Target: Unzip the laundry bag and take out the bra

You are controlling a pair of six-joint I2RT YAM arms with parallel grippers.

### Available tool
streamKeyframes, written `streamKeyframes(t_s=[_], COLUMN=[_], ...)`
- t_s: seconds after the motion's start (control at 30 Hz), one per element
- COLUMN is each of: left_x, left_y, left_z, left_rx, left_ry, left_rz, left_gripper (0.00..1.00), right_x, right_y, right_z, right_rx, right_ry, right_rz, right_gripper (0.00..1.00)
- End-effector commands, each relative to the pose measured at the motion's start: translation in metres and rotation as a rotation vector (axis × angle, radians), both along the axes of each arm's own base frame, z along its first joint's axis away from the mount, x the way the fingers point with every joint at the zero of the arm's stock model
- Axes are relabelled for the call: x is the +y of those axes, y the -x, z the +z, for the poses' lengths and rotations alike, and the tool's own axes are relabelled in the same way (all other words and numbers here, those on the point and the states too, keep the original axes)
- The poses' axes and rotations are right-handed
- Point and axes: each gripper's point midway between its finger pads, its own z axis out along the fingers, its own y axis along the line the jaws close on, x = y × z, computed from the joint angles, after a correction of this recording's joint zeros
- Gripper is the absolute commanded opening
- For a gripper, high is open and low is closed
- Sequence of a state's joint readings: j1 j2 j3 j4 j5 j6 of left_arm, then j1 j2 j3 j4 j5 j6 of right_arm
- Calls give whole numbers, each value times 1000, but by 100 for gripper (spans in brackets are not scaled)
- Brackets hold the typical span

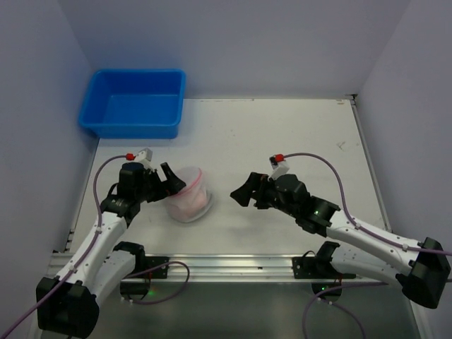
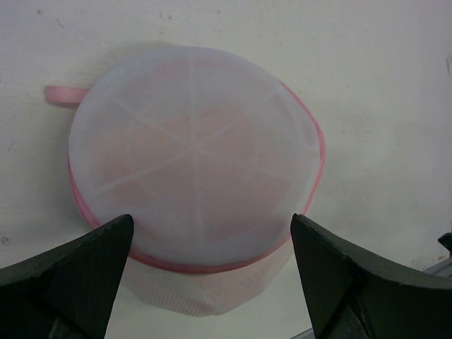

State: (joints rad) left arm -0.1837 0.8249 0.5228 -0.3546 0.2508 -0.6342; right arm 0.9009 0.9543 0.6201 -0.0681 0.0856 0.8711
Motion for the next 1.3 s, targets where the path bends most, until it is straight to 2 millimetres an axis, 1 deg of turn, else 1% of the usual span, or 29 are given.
streamKeyframes(t_s=[0.0, 0.07, 0.1, 0.17, 0.2, 0.27, 0.3, 0.4, 0.47, 0.5, 0.53, 0.6, 0.63, 0.67, 0.7, 0.73, 0.77, 0.83, 0.87, 0.9, 0.93, 1.0, 1.03, 1.07, 1.1, 1.13, 1.17, 1.23, 1.27], left_x=[0, -8, -14, -33, -41, -58, -66, -88, -96, -101, -112, -124, -138, -141, -150, -161, -164, -168, -170, -171, -172, -164, -156, -149, -137, -126, -119, -111, -110], left_y=[-4, -6, -12, -15, -24, -29, -40, -49, -49, -46, -37, -18, 0, 17, 25, 44, 54, 74, 78, 82, 84, 83, 73, 67, 65, 51, 48, 38, 36], left_z=[-12, -13, -10, -4, 3, 9, 15, 20, 20, 19, 19, 15, 12, -1, 8, 4, 3, 4, 9, 21, 27, 44, 47, 52, 49, 58, 56, 59, 54], left_rx=[27, 36, 20, -6, -50, -84, -94, -86, -67, -57, -50, -14, -2, 47, 10, 22, 42, 43, 39, 6, -13, -46, -80, -109, -106, -152, -163, -192, -188], left_ry=[11, 39, 60, 101, 111, 101, 96, 91, 107, 111, 116, 149, 148, 158, 185, 192, 214, 231, 249, 270, 273, 260, 223, 187, 136, 96, 45, -12, -48], left_rz=[31, 3, -15, -83, -107, -176, -197, -279, -289, -297, -324, -332, -369, -363, -380, -419, -420, -448, -444, -454, -455, -436, -377, -352, -314, -237, -228, -188, -196], left_gripper=[95, 95, 94, 94, 94, 94, 95, 96, 96, 96, 96, 96, 96, 96, 96, 96, 96, 96, 96, 96, 97, 98, 98, 98, 99, 100, 100, 100, 100], right_x=[-17, -18, -19, -18, -18, -19, -19, -18, -19, -19, -21, -24, -26, -27, -27, -27, -25, -21, -18, -17, -16, -14, -15, -15, -16, -17, -17, -18, -19], right_y=[0, 0, 1, 2, 3, 4, 4, 6, 7, 7, 6, 4, 3, 2, 2, 2, 3, 3, 6, 6, 5, 6, 6, 6, 6, 6, 6, 4, 3], right_z=[-11, -13, -13, -13, -12, -11, -12, -12, -11, -11, -12, -13, -15, -15, -16, -18, -20, -31, -36, -40, -48, -55, -60, -61, -61, -61, -61, -63, -65], right_rx=[-16, -21, -24, -27, -31, -37, -38, -43, -44, -44, -48, -51, -51, -52, -48, -42, -30, 11, 31, 50, 73, 108, 119, 124, 126, 124, 119, 117, 116], right_ry=[45, 52, 55, 57, 56, 53, 57, 62, 63, 63, 69, 85, 91, 92, 93, 95, 97, 114, 118, 119, 135, 136, 142, 140, 138, 140, 143, 156, 170], right_rz=[-41, -35, -32, -20, -17, -12, -8, 8, 12, 12, 5, -14, -23, -25, -26, -22, -13, -8, 6, 2, 3, -2, -7, -8, -7, -7, -6, 2, 9], right_gripper=[94, 94, 94, 94, 94, 94, 94, 94, 94, 94, 94, 94, 94, 94, 94, 94, 94, 94, 94, 94, 93, 93, 93, 93, 93, 93, 92, 92, 92])
